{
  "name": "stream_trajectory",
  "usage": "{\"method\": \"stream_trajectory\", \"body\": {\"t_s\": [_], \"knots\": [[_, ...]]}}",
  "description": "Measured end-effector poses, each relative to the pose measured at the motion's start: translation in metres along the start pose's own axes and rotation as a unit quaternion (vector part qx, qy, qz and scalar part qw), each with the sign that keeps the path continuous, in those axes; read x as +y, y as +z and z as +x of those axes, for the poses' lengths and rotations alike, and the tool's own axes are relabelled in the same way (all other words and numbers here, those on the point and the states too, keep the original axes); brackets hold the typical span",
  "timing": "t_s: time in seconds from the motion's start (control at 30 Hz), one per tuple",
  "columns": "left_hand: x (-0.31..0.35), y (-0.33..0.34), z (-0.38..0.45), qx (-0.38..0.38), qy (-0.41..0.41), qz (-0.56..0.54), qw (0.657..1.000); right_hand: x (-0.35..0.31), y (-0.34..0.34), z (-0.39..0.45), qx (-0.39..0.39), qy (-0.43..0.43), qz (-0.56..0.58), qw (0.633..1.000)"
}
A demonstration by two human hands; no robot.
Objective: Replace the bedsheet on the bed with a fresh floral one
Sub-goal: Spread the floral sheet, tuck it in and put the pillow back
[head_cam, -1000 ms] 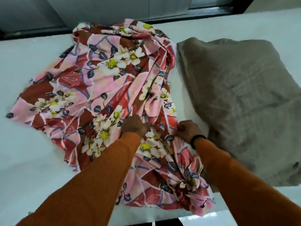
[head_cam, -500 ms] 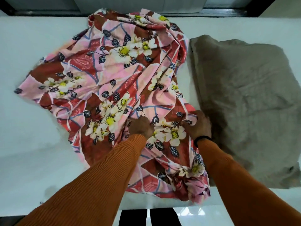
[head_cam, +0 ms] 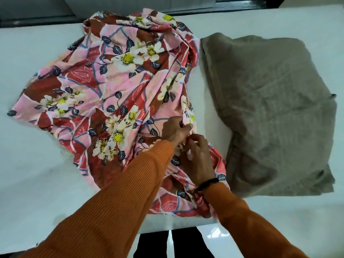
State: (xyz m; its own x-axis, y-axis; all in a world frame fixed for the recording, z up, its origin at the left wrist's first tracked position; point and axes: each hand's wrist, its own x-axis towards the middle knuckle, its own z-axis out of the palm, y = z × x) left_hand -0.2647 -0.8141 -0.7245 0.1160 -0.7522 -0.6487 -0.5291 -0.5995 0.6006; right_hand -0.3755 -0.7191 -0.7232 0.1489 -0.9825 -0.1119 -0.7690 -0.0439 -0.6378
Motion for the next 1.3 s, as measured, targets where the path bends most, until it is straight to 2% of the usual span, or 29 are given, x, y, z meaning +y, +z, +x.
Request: {"method": "stream_trajectory", "body": {"t_s": [0.1,0.2,0.27,0.33,0.37,0.4,0.47,0.53,0.57,0.6,0.67,0.73,0.83,0.93,1.07,1.13,1.2,1.3], "knots": [[-0.018,-0.02,-0.016,0.035,-0.012,-0.121,0.992,-0.014,-0.008,-0.009,0.029,0.048,0.1,0.993],[-0.042,-0.047,-0.036,0.047,-0.084,-0.314,0.944,-0.032,-0.017,-0.012,-0.012,0.095,0.113,0.989],[-0.057,-0.067,-0.045,0.064,-0.137,-0.409,0.9,-0.046,-0.017,-0.013,-0.108,0.088,0.113,0.984],[-0.066,-0.092,-0.051,0.068,-0.164,-0.44,0.88,-0.059,-0.014,-0.012,-0.255,0.069,0.062,0.963],[-0.072,-0.105,-0.056,0.067,-0.172,-0.44,0.879,-0.066,-0.009,-0.012,-0.344,0.044,-0.003,0.938],[-0.077,-0.118,-0.063,0.069,-0.18,-0.437,0.878,-0.072,-0.002,-0.012,-0.436,0.01,-0.072,0.897],[-0.094,-0.146,-0.081,0.1,-0.161,-0.396,0.899,-0.084,0.016,-0.017,-0.571,-0.023,-0.122,0.812],[-0.119,-0.172,-0.104,0.1,-0.09,-0.298,0.945,-0.104,0.027,-0.018,-0.625,0.047,0.001,0.779],[-0.137,-0.186,-0.115,0.087,-0.061,-0.25,0.962,-0.116,0.036,-0.011,-0.606,0.105,0.09,0.784],[-0.156,-0.201,-0.127,0.076,-0.053,-0.222,0.971,-0.13,0.046,0.002,-0.545,0.169,0.184,0.8],[-0.196,-0.225,-0.135,0.057,-0.051,-0.182,0.98,-0.164,0.064,0.048,-0.371,0.272,0.353,0.815],[-0.223,-0.255,-0.146,0.051,-0.03,-0.119,0.991,-0.206,0.087,0.105,-0.272,0.314,0.414,0.81],[-0.248,-0.294,-0.166,0.071,0.014,-0.003,0.997,-0.27,0.125,0.172,-0.235,0.331,0.325,0.855],[-0.283,-0.339,-0.191,0.081,0.085,0.048,0.992,-0.312,0.18,0.209,-0.221,0.297,0.094,0.924],[-0.344,-0.399,-0.229,-0.001,0.121,0.051,0.991,-0.334,0.244,0.241,-0.191,0.248,-0.071,0.947],[-0.392,-0.435,-0.242,-0.004,0.087,0.037,0.996,-0.349,0.264,0.249,-0.146,0.209,-0.134,0.958],[-0.449,-0.469,-0.245,0.045,0.03,0.058,0.997,-0.357,0.28,0.263,-0.116,0.199,-0.13,0.964],[-0.528,-0.512,-0.227,0.118,-0.124,0.045,0.984,-0.383,0.305,0.281,-0.102,0.146,-0.16,0.971]]}}
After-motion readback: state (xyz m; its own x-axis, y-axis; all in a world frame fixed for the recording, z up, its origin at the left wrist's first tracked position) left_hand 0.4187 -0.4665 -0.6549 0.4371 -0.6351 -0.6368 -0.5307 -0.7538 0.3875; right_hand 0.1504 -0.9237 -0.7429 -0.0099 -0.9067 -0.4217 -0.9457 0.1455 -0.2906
